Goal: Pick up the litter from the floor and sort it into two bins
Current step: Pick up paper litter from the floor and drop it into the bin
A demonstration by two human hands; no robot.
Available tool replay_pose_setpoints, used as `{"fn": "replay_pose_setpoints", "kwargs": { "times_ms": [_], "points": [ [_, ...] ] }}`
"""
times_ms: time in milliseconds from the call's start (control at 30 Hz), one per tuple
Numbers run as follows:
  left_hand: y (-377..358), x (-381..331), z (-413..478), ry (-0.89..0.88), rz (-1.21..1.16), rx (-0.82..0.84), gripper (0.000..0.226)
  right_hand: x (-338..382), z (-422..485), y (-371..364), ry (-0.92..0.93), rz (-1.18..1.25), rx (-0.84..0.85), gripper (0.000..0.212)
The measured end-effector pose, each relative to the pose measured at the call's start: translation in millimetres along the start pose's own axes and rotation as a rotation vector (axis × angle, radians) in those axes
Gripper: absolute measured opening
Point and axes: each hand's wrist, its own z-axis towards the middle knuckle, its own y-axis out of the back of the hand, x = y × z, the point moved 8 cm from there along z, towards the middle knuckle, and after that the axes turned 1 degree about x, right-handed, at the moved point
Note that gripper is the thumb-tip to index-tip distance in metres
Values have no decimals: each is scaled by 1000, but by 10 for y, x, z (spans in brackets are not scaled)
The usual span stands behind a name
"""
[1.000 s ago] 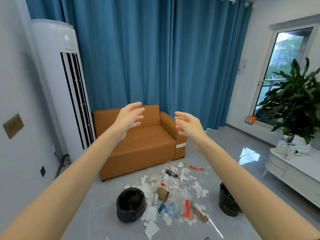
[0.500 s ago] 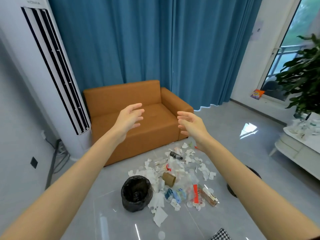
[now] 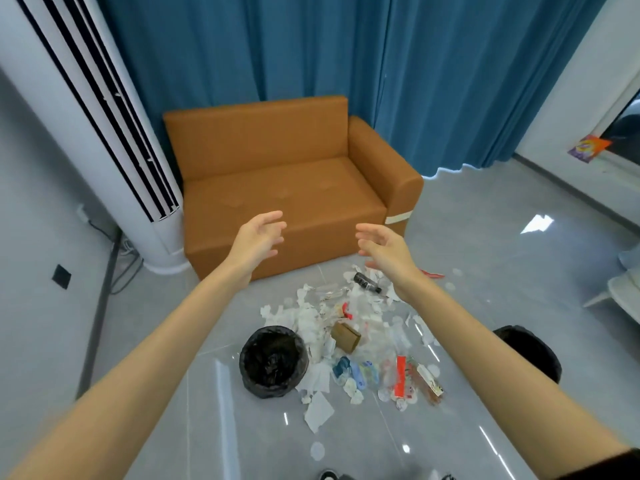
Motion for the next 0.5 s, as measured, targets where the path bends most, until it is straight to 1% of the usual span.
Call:
{"fn": "replay_pose_setpoints", "kwargs": {
  "times_ms": [200, 500],
  "points": [
    [-42, 370, 622, 74, 16, -3, 32, -294, 646, -191, -73, -1, 49, 31],
    [-117, 864, 1436, 190, -13, 43, 36, -763, 1420, -557, -231, -17, 85, 29]
  ]
}}
